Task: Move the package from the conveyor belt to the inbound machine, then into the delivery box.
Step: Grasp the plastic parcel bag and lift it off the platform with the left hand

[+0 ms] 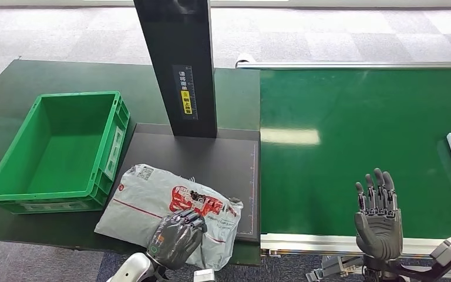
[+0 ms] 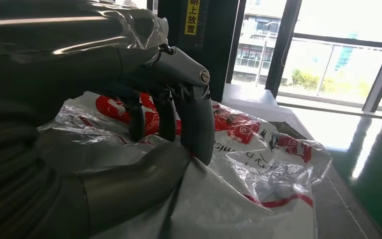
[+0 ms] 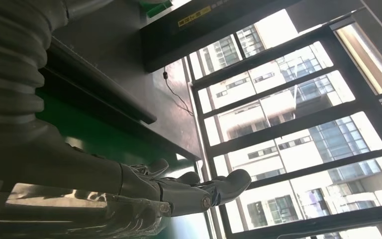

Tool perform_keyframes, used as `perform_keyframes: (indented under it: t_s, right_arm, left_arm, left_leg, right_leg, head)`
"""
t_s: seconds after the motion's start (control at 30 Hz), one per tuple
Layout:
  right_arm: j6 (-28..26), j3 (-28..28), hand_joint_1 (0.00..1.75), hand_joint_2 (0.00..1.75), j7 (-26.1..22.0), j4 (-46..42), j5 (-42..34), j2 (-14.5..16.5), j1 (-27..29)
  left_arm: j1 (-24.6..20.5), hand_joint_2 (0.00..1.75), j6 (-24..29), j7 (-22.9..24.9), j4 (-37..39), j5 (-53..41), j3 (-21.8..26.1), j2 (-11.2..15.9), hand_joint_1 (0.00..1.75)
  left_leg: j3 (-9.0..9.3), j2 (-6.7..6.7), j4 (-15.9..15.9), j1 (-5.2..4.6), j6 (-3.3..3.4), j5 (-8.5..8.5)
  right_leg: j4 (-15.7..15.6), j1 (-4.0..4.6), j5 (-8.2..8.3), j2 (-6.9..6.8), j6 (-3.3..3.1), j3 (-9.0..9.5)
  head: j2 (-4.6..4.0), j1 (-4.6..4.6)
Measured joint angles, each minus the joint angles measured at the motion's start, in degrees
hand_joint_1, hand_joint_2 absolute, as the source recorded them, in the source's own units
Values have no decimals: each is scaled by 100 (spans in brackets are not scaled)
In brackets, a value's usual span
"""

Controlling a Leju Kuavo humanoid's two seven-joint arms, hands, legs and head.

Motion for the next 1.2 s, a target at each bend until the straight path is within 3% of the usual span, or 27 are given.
perform_keyframes:
  t_s: [0.53, 0.57, 0.67, 0.7, 1.2]
  right_arm:
    - [-56, -79, 0, 175, -66, -205, -93, 96, 188]
    - [-62, -80, 0, 175, -61, -214, -93, 99, 193]
    - [-100, -89, 0, 175, -51, -232, -91, 110, 201]
    - [-113, -94, 0, 175, -49, -239, -89, 114, 206]
    - [-204, -133, 0, 175, -38, -308, 11, 146, 234]
  left_arm:
    - [-55, 175, -288, -52, 150, 248, 0, -16, 174]
    - [-55, 175, -290, -56, 150, 259, 0, -16, 155]
    - [-52, 175, -290, -85, 147, 325, 2, -16, 26]
    - [-49, 175, -287, -94, 141, 345, 3, -15, 1]
    - [46, 175, -194, -95, 12, 415, 42, -14, 0]
  left_leg:
    - [1, 0, 0, 0, 0, 0]
    - [2, 0, 0, 0, 0, 0]
    - [2, 0, 0, 0, 0, 0]
    - [1, -1, 0, 0, 0, 0]
    - [1, -1, 0, 0, 0, 0]
  right_leg:
    - [0, 0, 0, 0, 0, 3]
    - [0, 0, 0, 0, 0, 3]
    - [0, 0, 0, 0, 0, 3]
    - [0, 0, 0, 0, 0, 3]
    - [0, 0, 0, 0, 0, 4]
  head:
    - [0, -1]
    - [0, 0]
    - [0, 0]
    - [0, 0]
    - [0, 0]
